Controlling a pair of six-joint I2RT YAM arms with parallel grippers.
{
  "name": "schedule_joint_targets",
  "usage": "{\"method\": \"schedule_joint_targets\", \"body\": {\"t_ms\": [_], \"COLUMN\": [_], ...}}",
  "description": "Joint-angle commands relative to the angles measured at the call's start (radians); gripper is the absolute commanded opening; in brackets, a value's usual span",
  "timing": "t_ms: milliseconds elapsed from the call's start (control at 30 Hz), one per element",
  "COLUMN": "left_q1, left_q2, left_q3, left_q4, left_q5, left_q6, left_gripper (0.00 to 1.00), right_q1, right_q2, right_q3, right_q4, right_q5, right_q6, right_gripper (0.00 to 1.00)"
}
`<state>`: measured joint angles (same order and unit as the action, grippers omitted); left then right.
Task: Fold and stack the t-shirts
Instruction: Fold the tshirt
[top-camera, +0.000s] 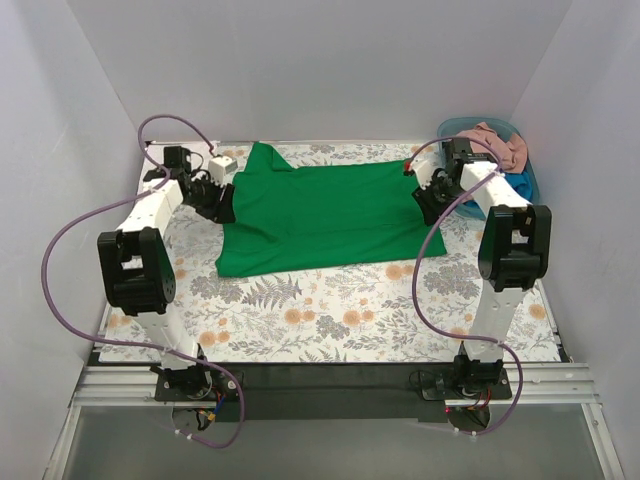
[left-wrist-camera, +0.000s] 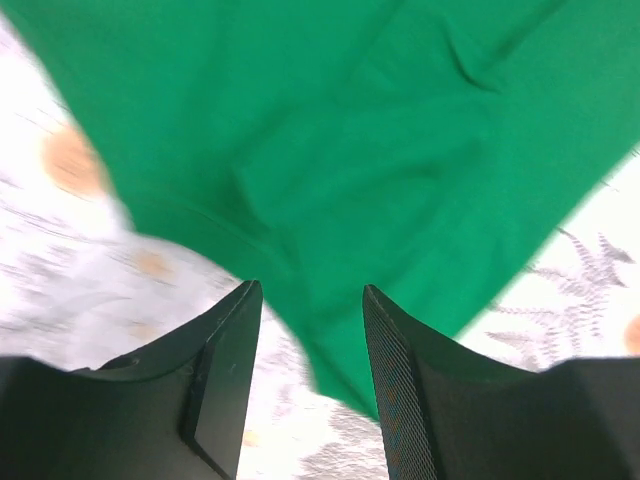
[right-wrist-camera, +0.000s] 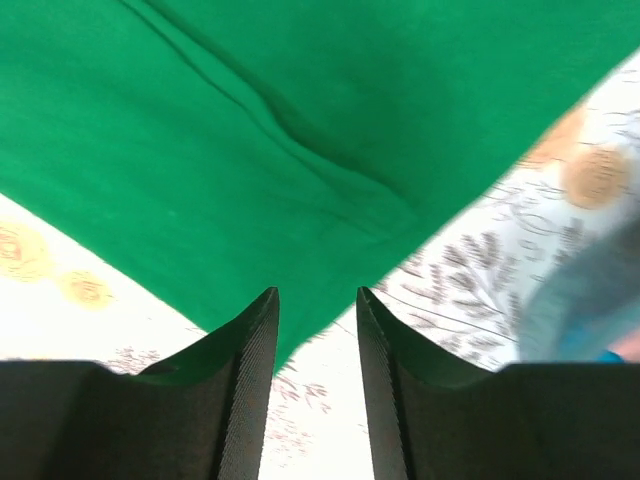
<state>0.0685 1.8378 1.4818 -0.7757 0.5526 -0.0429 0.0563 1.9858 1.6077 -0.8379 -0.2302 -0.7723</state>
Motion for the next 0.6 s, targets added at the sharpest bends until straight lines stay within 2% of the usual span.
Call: {"method": "schedule_joint_targets", "body": {"t_ms": [0,167,300,467,567], "left_q1": [-0.016,-0.016,-0.015,-0.013,-0.003], "left_q2": [-0.081,-0.092,-0.061,-0.078,-0.139], "left_q3": [-0.131,-0.256,-0.313,-0.446,-0.553], "left_q4": [-0.021,0.062,0.078,0.081,0.066], "left_q5": [0.047,-0.009,-0.092,-0.193,-0.215], "left_q6": [-0.181,-0.221,-0.226,-0.175,-0.134], "left_gripper": [0.44,0.43,0.38,0.24,0.22], "right_q1": [0.004,0.004,0.004,0.004,0.004], "right_q2": [-0.009,0.054,0.088,0.067,0.009], "right_q3": [-0.022,-0.035,-0.068,-0.208,-0.316], "right_q4": [-0.035,-0.030,-0.029,-0.010,0.000], "right_q5": [-0.092,-0.072,-0.061,-0.026,-0.015], "right_q6": [0.094,0.094,0.088,0.067,0.053], "right_gripper": [0.42,0.35,0.31,0.29,0.28]}}
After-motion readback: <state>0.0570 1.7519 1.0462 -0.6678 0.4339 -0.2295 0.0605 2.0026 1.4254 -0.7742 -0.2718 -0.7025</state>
